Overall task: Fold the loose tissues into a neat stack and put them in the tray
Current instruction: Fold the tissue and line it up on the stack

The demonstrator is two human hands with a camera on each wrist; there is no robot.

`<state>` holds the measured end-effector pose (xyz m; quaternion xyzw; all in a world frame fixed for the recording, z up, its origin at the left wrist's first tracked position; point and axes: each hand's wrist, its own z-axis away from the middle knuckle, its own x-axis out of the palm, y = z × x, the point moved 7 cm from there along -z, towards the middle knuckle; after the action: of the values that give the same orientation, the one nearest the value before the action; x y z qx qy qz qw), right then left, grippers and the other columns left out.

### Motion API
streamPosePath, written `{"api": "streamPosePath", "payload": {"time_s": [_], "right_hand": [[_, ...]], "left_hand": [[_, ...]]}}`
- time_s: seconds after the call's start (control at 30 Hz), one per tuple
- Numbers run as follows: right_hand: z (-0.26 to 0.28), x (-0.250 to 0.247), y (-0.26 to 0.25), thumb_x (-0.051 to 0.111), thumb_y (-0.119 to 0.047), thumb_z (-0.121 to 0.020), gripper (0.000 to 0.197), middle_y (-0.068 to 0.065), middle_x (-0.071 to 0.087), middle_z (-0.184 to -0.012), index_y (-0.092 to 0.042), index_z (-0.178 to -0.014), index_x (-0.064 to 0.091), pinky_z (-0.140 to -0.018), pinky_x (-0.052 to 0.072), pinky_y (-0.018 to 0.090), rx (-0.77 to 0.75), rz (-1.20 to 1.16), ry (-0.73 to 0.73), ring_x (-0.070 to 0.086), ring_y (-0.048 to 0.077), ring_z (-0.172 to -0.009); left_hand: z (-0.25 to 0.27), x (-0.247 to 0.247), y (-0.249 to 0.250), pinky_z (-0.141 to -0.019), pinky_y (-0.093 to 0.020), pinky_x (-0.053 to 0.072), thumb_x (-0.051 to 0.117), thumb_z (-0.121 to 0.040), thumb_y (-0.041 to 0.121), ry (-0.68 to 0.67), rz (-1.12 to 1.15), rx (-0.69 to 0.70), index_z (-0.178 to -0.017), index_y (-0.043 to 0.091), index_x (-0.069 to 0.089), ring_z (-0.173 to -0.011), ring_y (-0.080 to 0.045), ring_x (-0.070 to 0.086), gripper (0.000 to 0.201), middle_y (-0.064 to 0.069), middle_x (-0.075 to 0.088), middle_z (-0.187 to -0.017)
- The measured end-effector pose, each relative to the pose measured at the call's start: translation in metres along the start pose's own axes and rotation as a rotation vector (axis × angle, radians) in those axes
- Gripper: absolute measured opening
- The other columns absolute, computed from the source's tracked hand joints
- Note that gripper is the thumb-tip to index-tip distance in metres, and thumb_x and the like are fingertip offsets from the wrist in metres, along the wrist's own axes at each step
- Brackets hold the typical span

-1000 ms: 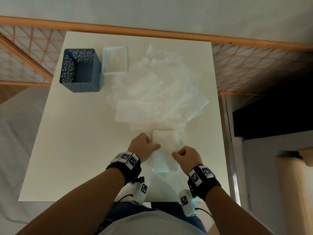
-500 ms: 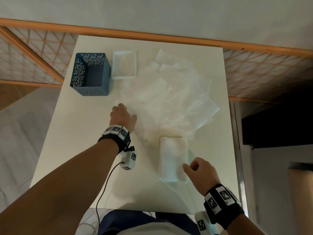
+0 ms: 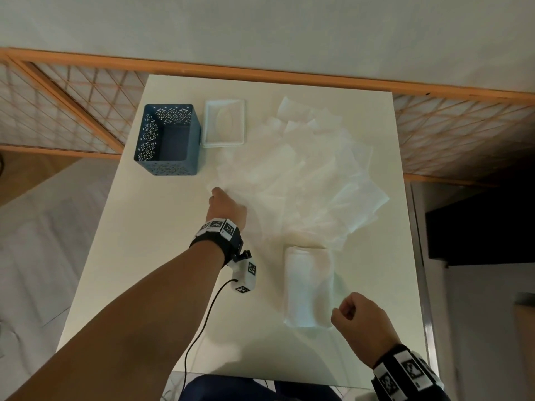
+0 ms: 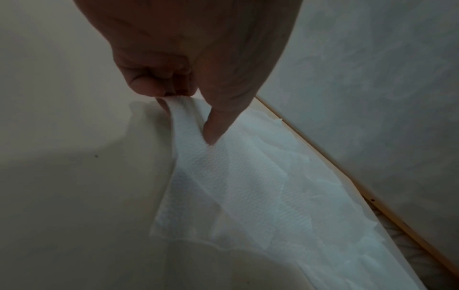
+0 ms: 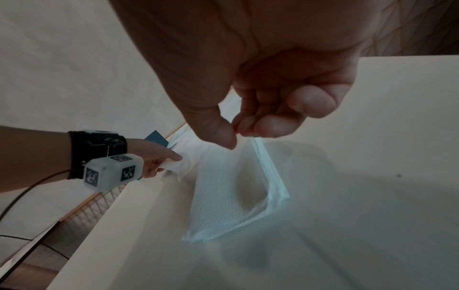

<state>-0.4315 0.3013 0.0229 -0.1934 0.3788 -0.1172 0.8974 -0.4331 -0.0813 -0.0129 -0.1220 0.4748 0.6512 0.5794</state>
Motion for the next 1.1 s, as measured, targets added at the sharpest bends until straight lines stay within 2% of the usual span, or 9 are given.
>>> {"api": "streamPosePath", "payload": {"time_s": [0.13,0.23,0.33,0.43,0.57,0.73,0.83,0.97,1.1], "right_hand": [[-0.003,-0.003,-0.002,0.068,-0.032,-0.089,0.017,-0.005,0.065,-0.07,-0.02,-0.079,0.06,-0.06,0.045,0.027,0.014,-0.009,-0.005,0.06,0.013,-0.066],[-0.008,-0.005,-0.011,0.064,-0.03,-0.091,0.024,-0.005,0.058,-0.064,-0.016,-0.075,0.055,-0.058,0.044,0.031,-0.005,0.008,-0.011,0.05,0.014,-0.059],[-0.016,-0.016,-0.034,0.061,-0.031,-0.096,0.035,-0.006,0.047,-0.059,-0.016,-0.069,0.045,-0.057,0.04,0.033,-0.062,-0.027,0.033,0.042,0.015,-0.056],[-0.025,-0.025,-0.07,0.058,-0.048,-0.1,0.04,-0.003,0.06,-0.066,-0.015,-0.077,0.052,-0.064,0.047,0.033,-0.141,-0.136,0.044,0.056,0.019,-0.063],[-0.044,-0.025,-0.111,0.049,-0.058,-0.103,0.046,0.002,0.079,-0.096,-0.014,-0.11,0.064,-0.087,0.057,0.042,-0.077,-0.639,-0.083,0.075,0.025,-0.091],[-0.055,-0.035,-0.153,0.046,-0.068,-0.1,0.057,0.005,0.08,-0.108,-0.02,-0.127,0.062,-0.101,0.053,0.043,-0.022,-1.053,-0.156,0.074,0.026,-0.106],[-0.052,-0.042,-0.168,0.049,-0.068,-0.099,0.057,0.008,0.079,-0.114,-0.023,-0.131,0.063,-0.098,0.055,0.043,-0.036,-1.149,-0.186,0.075,0.026,-0.108],[-0.045,-0.053,-0.179,0.053,-0.053,-0.101,0.044,0.003,0.075,-0.123,-0.025,-0.134,0.063,-0.079,0.056,0.035,-0.112,-1.262,-0.251,0.073,0.019,-0.096],[-0.04,-0.063,-0.177,0.067,-0.043,-0.094,0.051,0.007,0.072,-0.129,-0.015,-0.137,0.064,-0.076,0.058,0.034,-0.138,-1.281,-0.186,0.071,0.021,-0.099]], "left_hand": [[0.01,-0.009,0.004,-0.077,-0.035,0.045,0.061,-0.098,0.019,0.013,0.086,0.013,-0.132,0.01,0.053,-0.095,-0.028,0.059,0.036,-0.007,0.061,-0.115],[0.021,-0.017,0.011,-0.061,-0.031,0.041,0.061,-0.098,0.023,-0.011,0.197,0.056,-0.097,0.011,0.064,-0.083,-0.025,0.058,0.012,-0.001,0.064,-0.089],[0.047,-0.03,0.022,-0.057,-0.029,0.038,0.066,-0.095,0.022,-0.051,0.39,0.09,-0.074,0.013,0.056,-0.068,-0.021,0.052,0.024,0.001,0.058,-0.072],[0.077,-0.049,0.037,-0.069,-0.034,0.048,0.068,-0.093,0.028,-0.129,0.531,0.161,-0.09,0.005,0.067,-0.078,-0.023,0.061,0.023,-0.01,0.069,-0.088],[0.116,-0.069,0.05,-0.091,-0.049,0.054,0.072,-0.079,0.038,-0.287,0.738,0.197,-0.106,0.002,0.069,-0.099,-0.032,0.07,0.045,-0.016,0.075,-0.111],[0.153,-0.087,0.06,-0.091,-0.04,0.053,0.061,-0.098,0.01,-0.401,0.893,0.247,-0.12,-0.004,0.068,-0.101,-0.026,0.07,0.027,-0.022,0.072,-0.123],[0.166,-0.091,0.061,-0.095,-0.043,0.052,0.058,-0.098,0.006,-0.444,0.928,0.248,-0.121,0.0,0.072,-0.105,-0.029,0.069,0.027,-0.023,0.072,-0.125],[0.172,-0.09,0.057,-0.096,-0.043,0.052,0.063,-0.085,0.018,-0.459,0.91,0.25,-0.118,0.005,0.074,-0.106,-0.03,0.07,0.037,-0.02,0.074,-0.122],[0.171,-0.088,0.051,-0.102,-0.05,0.053,0.057,-0.099,0.009,-0.439,0.899,0.234,-0.124,0.003,0.071,-0.116,-0.043,0.069,0.029,-0.02,0.075,-0.121]]}}
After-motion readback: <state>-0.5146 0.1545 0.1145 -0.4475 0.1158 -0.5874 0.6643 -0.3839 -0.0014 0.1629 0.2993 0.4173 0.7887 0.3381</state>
